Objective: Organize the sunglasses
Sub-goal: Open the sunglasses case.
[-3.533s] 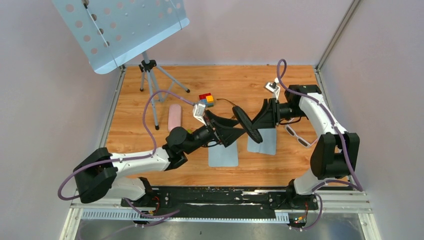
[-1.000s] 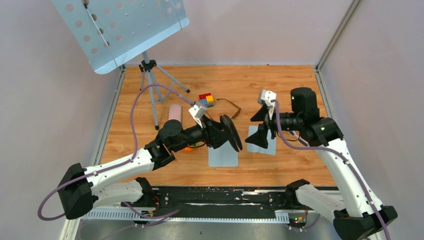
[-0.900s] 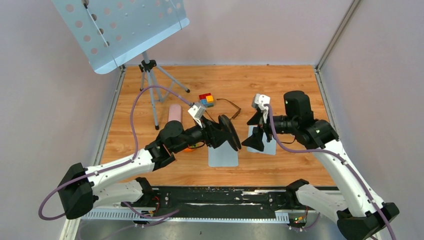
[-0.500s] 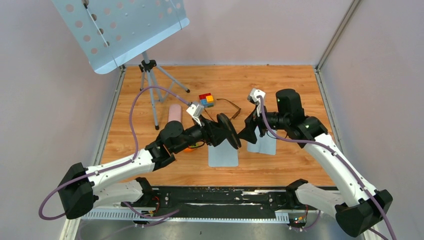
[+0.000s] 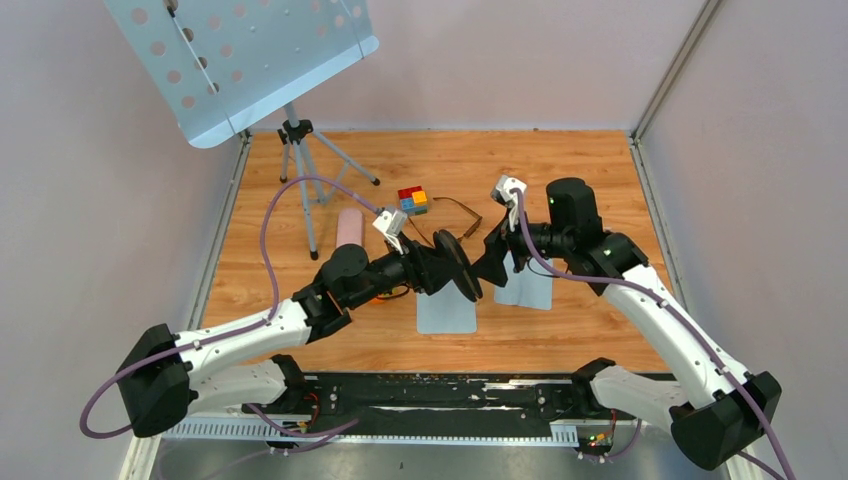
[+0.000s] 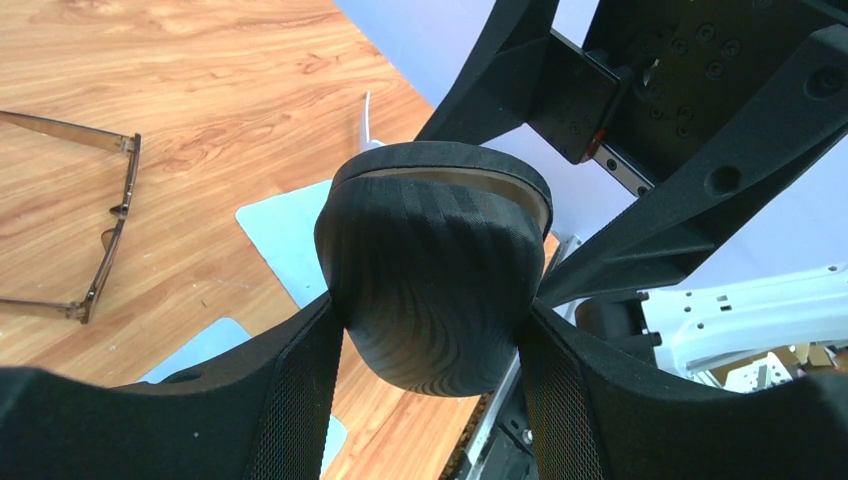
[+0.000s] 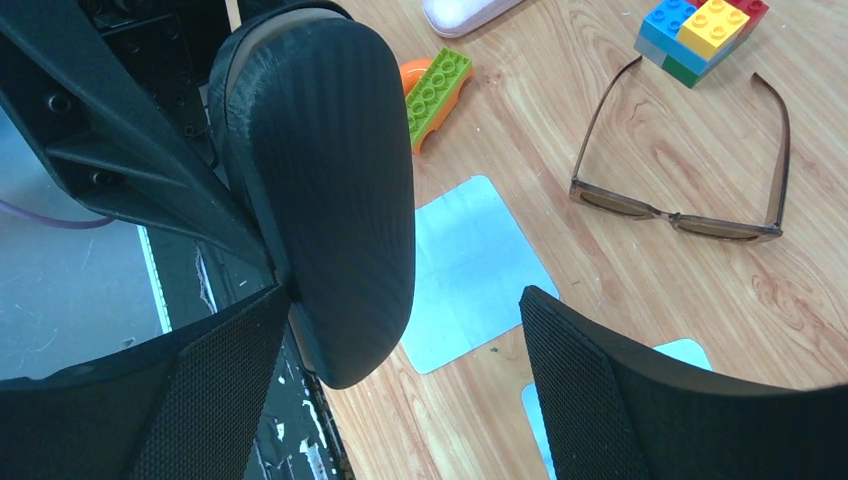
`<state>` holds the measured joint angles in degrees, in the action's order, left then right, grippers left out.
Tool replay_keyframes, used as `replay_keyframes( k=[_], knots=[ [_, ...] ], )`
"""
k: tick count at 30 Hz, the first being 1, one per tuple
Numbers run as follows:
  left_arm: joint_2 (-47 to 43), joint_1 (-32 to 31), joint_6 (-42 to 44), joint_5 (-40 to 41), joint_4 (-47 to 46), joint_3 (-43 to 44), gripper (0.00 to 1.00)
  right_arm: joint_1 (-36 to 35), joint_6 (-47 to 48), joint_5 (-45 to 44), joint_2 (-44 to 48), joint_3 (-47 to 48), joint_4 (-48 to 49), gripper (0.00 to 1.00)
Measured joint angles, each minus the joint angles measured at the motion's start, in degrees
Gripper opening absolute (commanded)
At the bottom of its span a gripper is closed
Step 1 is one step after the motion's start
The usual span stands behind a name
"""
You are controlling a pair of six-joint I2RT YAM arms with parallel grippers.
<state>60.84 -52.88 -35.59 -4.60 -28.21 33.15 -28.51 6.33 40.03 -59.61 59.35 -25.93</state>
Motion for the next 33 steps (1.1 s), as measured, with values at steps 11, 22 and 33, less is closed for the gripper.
replay_keyframes(
  k=[11,22,33],
  knots=[
    [0.24,0.2,-1.31,-0.04,-0.09,-0.11,0.0,-0.09,-1.2,0.74,-0.02,-1.9,0.74,0.91],
    [0.5,0.52,-1.64,0.42,-0.24,-0.17,0.0,-0.17,-3.8,-4.28,-0.02,-1.95,0.85,0.72],
    [0.52,0.61,0.28,-4.96,0.94,-0.17,0.0,5.22,-7.89,-9.64,-0.76,-1.95,1.53,0.65]
  ],
)
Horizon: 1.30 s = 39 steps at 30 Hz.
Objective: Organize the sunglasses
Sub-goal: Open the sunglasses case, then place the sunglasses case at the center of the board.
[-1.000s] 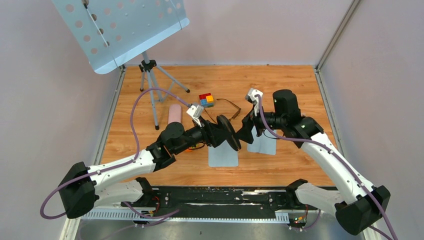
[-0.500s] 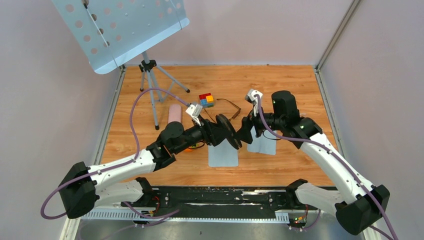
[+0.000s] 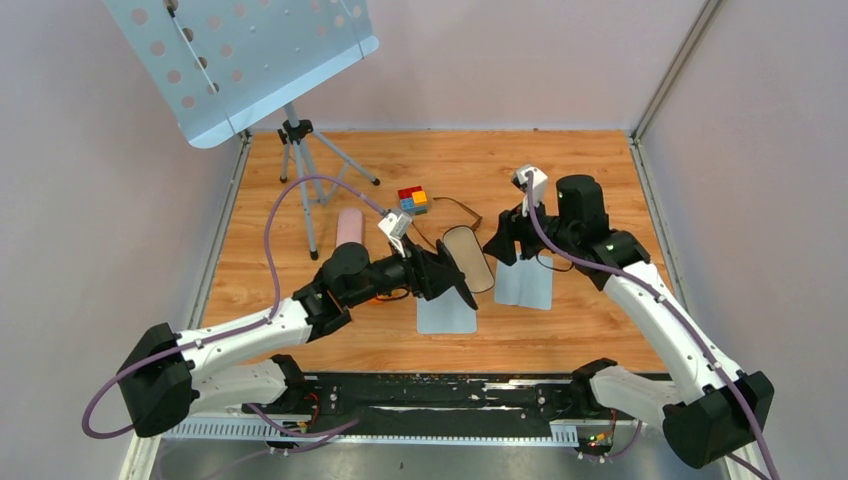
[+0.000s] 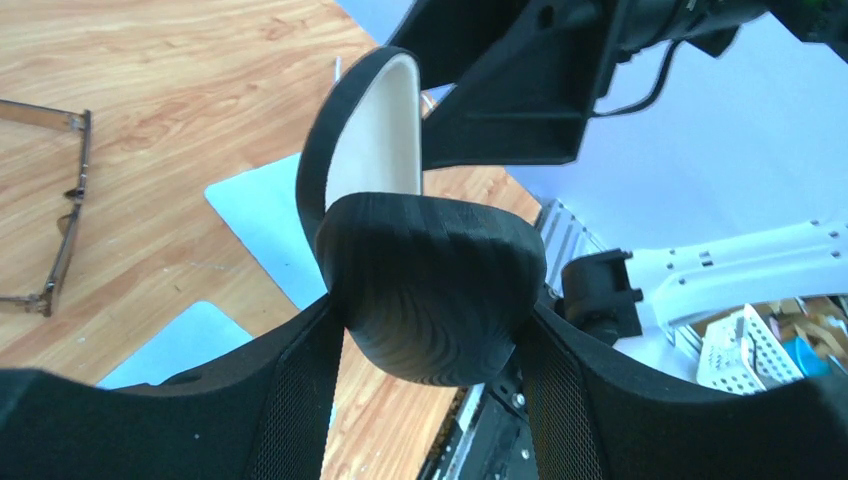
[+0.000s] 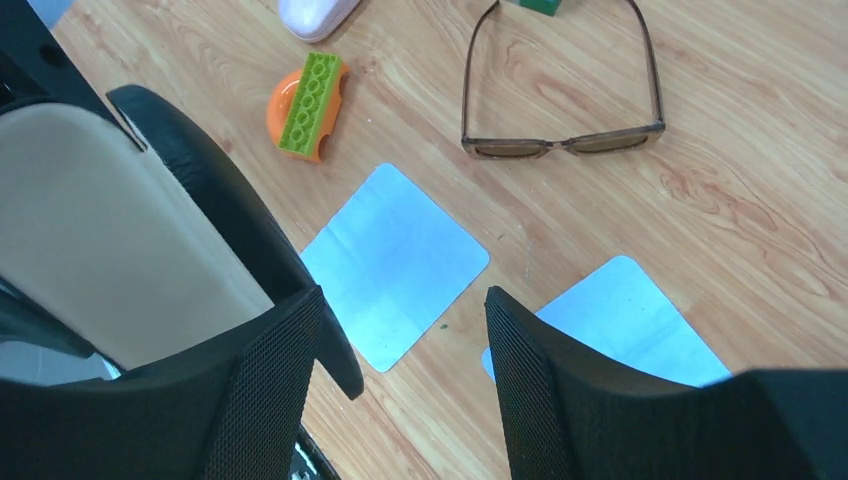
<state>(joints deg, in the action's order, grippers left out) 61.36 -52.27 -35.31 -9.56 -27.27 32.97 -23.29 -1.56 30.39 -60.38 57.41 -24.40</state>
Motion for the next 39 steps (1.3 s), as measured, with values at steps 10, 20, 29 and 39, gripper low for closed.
replay_keyframes(
  k=[10,20,29,39],
  knots=[
    [-0.76,0.0,-0.9,-3.74,-4.33,-2.71,0.0,1.53,0.68,9.68,-0.17,-0.61,2.86,0.67],
    [-0.76,-0.35,-3.28,-2.62,-10.14,-6.64,0.0,5.07,7.8,18.88,0.61,3.69,-2.43,0.66],
    [3.41,-0.35,-8.07,-1.62,-22.86,-11.56,0.0,5.01,12.83,25.83,0.26,4.76,-8.72,0.75],
    [9.86,-0.35,-13.0,-3.17,-37.16,-12.31,0.0,4.33,18.1,25.66,-4.85,3.87,-13.73,0.47]
  ],
)
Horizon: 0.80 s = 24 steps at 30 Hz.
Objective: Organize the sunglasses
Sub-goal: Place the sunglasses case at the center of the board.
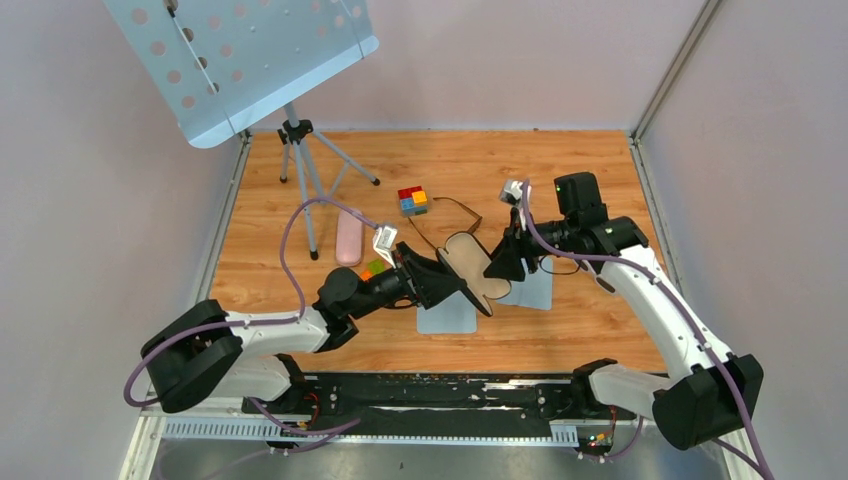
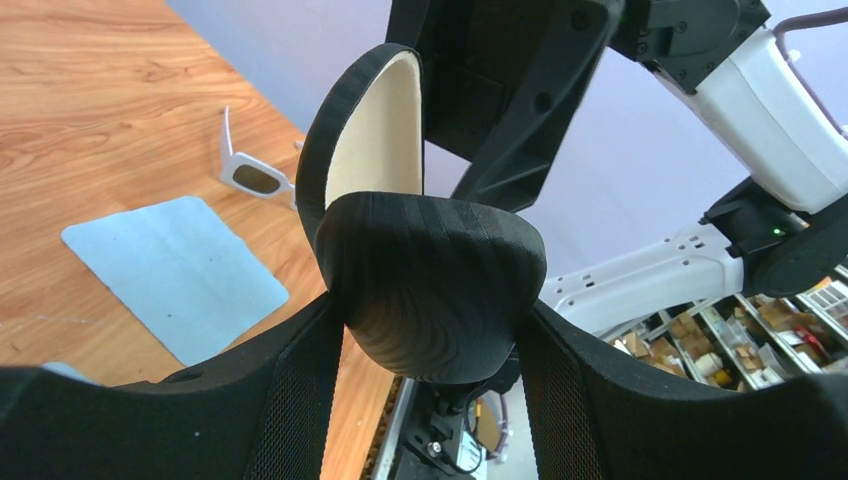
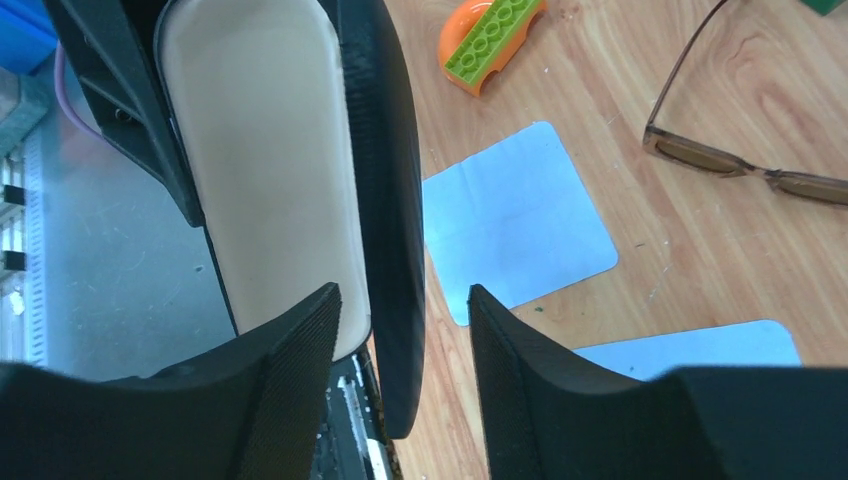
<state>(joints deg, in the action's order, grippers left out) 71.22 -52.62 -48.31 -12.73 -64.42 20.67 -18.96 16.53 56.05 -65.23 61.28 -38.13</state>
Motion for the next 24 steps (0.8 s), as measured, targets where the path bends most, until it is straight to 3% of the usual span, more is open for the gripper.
replay_keyframes(
  k=[3,7,10,12,17,24],
  knots=[
    [1.09,0.0,-0.61,-0.17,-2.05,-0.02,0.0,-0.17,0.9,0.33,-0.35,0.0,-0.24,0.3],
    [1.38,0.0,-0.92,-0.13,-2.34,-0.02,0.04,-0.17,1.75,0.87,-0.28,0.0,-0.52,0.16],
    [1.38,-0.04,-1.31,-0.13,-2.36,-0.02,0.37,-0.28,2.91,-0.68,-0.07,0.0,-0.48,0.1],
    [1.38,-0.07,-1.42,-0.02,-2.16,-0.02,0.51,-0.96,3.87,-2.71,0.35,0.0,-0.44,0.09],
    [1.16,-0.09,-1.38,0.42,0.26,0.04,0.66,-3.37,6.4,-8.72,1.42,0.0,-0.39,0.04],
    [-11.1,-0.04,2.01,4.98,18.29,0.37,0.9,-4.94,13.38,-17.22,-0.33,0.0,-0.04,0.0]
  ],
)
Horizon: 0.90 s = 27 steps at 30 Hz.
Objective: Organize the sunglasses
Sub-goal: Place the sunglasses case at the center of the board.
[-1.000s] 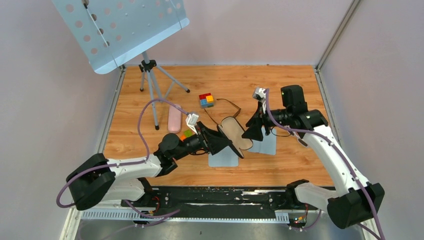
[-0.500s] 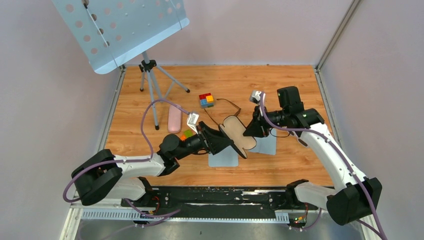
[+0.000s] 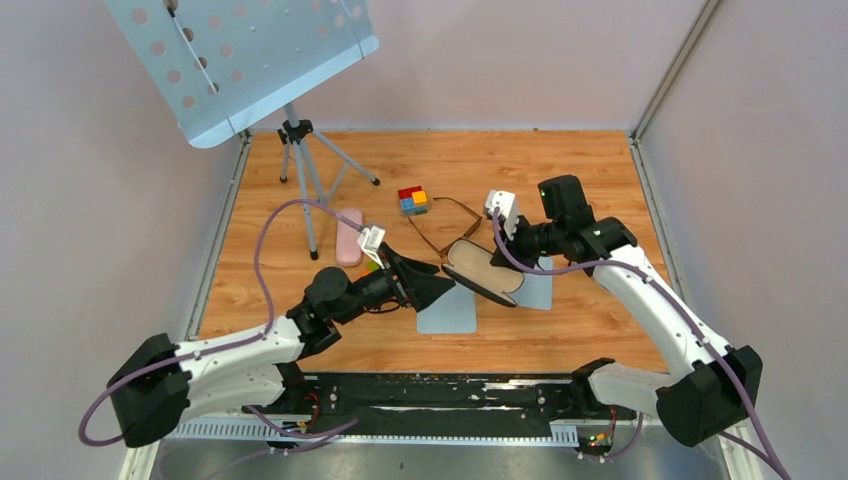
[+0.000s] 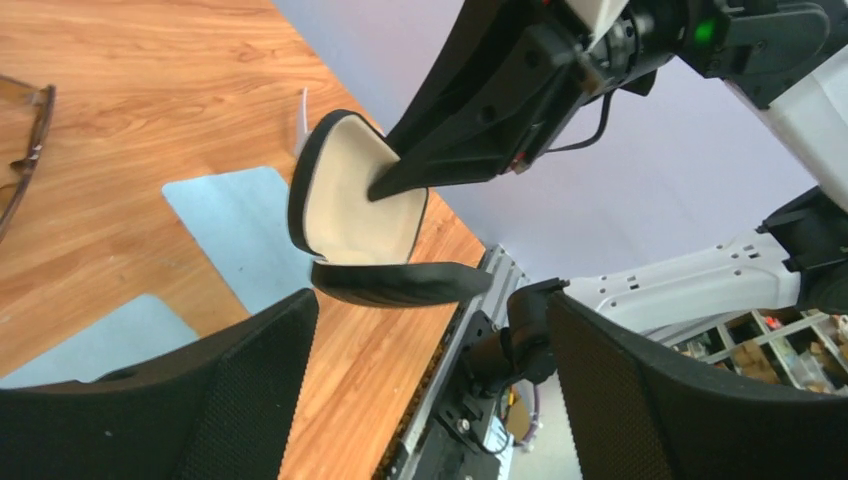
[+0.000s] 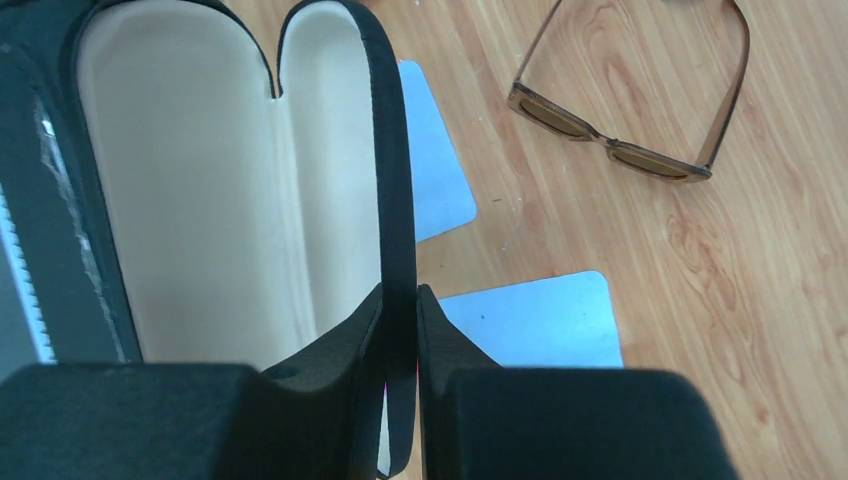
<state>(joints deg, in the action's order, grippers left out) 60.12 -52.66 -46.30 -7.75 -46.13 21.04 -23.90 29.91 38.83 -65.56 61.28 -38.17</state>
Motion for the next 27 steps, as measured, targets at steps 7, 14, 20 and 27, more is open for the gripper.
replay_keyframes(
  k=[7,14,20,27],
  knots=[
    [-15.76,0.04,3.93,4.96,18.05,-0.11,0.89,-3.32,5.31,-6.1,-3.02,0.0,1.99,0.0],
    [-28.02,0.04,5.66,10.64,32.22,-1.38,0.89,-9.9,15.06,-14.38,-6.8,-1.79,8.61,0.0],
    [-34.32,0.04,6.32,15.5,41.59,-1.99,0.89,-13.64,24.61,-21.27,-15.17,-2.95,14.84,0.0],
    [-37.05,0.04,6.27,19.15,47.15,-2.1,0.89,-14.08,32.54,-27.19,-18.78,-8.17,25.62,0.0]
  ],
)
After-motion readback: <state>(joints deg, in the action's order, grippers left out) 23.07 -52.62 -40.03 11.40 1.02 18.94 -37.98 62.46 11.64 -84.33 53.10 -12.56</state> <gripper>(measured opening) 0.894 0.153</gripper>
